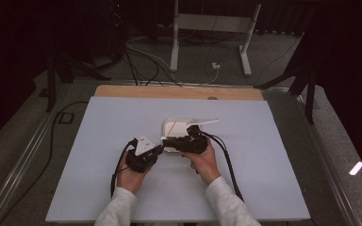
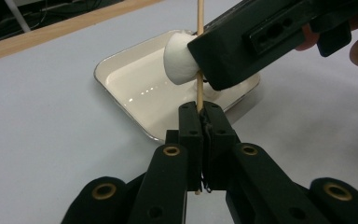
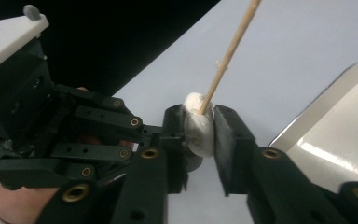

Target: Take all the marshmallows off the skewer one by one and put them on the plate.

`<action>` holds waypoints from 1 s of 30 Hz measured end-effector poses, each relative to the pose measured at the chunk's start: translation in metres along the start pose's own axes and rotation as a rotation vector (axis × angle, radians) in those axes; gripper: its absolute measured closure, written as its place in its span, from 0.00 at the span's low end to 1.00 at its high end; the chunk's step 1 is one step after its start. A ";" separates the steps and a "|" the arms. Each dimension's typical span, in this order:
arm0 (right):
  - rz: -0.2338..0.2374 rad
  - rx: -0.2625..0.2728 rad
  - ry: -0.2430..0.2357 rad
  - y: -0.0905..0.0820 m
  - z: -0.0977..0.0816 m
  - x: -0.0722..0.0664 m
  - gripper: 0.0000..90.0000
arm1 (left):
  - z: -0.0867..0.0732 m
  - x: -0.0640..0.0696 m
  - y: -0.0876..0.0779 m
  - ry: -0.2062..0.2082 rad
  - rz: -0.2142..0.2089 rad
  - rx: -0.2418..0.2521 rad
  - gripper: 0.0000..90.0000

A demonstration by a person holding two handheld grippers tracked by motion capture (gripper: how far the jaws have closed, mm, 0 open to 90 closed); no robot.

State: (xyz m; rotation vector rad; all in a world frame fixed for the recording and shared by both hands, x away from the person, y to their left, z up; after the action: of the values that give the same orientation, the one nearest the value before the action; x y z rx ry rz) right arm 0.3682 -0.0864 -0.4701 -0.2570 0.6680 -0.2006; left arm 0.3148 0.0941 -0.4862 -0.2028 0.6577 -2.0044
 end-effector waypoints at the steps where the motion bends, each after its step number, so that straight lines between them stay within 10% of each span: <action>1: 0.004 0.009 -0.001 -0.001 0.001 0.000 0.86 | -0.001 0.000 0.001 0.002 0.000 -0.005 0.96; 8: 0.010 0.039 -0.003 -0.012 0.006 -0.001 0.85 | 0.000 0.005 0.002 0.023 0.001 -0.008 1.00; 11: 0.022 0.038 0.011 -0.009 0.004 -0.001 0.68 | 0.001 0.006 0.000 0.010 -0.005 0.007 1.00; 27: 0.023 0.101 0.054 -0.005 0.004 -0.003 0.89 | 0.000 0.008 -0.001 0.049 0.001 0.014 1.00; 30: 0.012 0.186 0.090 -0.022 0.012 0.001 0.89 | -0.005 0.006 0.000 0.044 -0.020 0.021 1.00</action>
State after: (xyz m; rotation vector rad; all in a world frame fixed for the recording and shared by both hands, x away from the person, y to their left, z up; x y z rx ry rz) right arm 0.3749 -0.1051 -0.4552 -0.0656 0.7344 -0.2624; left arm 0.3100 0.0909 -0.4907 -0.1540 0.6644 -2.0391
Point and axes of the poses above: each handheld gripper's, and its own axes: y roughly forward along the jaws, z roughly out of its top, x roughly to its right, the point moved 2 cm from there along y, roughly forward along the jaws, and after that the axes turned 13 degrees about z, right-handed, at the moved point
